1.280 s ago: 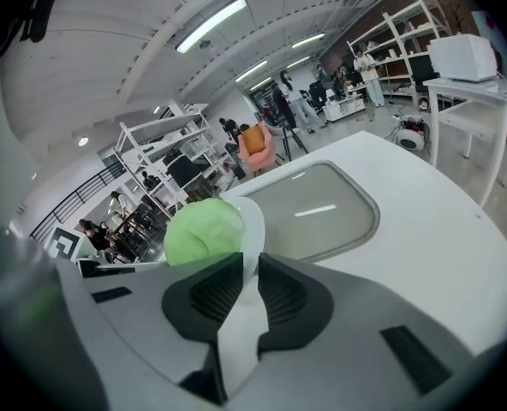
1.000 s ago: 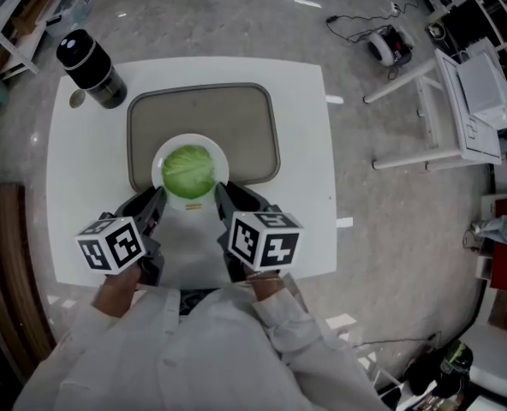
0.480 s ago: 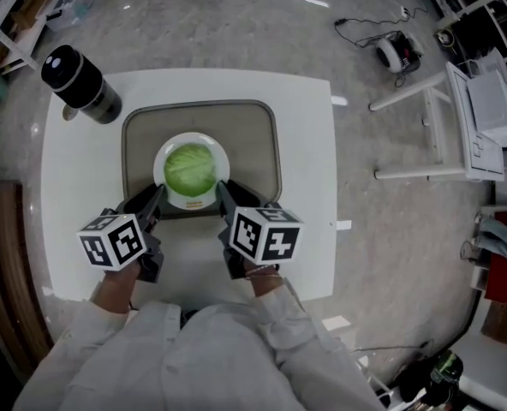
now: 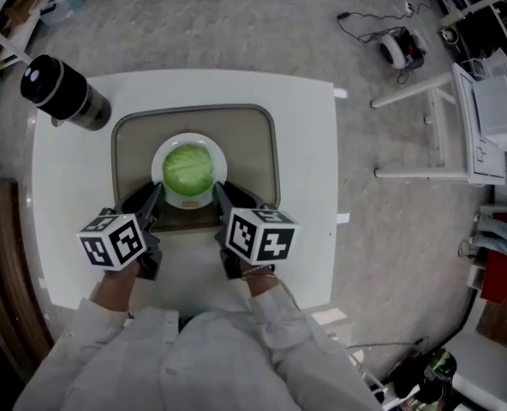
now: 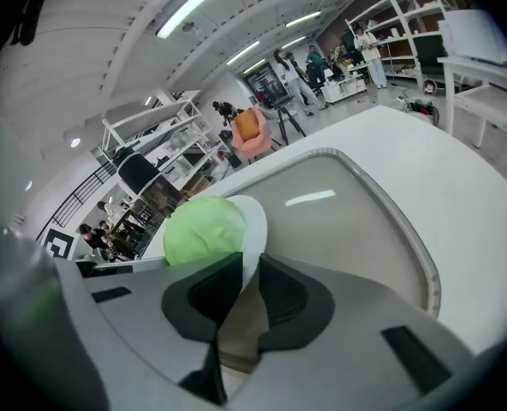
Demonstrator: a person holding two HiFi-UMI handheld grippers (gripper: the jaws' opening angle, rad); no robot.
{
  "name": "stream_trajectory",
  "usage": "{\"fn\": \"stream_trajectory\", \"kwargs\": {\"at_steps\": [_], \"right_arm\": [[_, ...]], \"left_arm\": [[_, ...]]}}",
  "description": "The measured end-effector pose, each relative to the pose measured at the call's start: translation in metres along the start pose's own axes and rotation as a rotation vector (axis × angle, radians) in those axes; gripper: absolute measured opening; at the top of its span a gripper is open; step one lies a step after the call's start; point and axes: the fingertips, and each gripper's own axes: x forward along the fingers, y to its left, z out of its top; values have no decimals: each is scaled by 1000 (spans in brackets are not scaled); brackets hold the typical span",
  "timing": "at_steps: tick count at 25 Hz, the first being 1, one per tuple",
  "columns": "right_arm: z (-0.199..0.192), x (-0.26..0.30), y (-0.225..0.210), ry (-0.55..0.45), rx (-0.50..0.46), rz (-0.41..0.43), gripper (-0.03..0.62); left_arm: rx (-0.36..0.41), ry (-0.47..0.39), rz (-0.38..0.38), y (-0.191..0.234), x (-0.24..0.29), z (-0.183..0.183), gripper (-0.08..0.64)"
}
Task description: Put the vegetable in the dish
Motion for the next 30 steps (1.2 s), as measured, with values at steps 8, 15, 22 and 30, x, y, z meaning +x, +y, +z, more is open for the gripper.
{"fn": "stream_trajectory", "kwargs": {"at_steps": [8, 15, 22, 30], "right_arm": [[5, 9, -9, 21, -13, -29, 66], [0, 11, -11, 53, -45, -60, 66], [-2, 15, -10, 76, -73, -106, 66], [-2, 14, -12, 60, -86, -145, 67]], "left_arm": [[12, 31, 12, 1, 11, -5, 64], [38, 63, 48, 3, 15, -9, 66], [46, 75, 78, 6, 14, -9, 66], [41, 71, 82, 6, 13, -10, 66]]}}
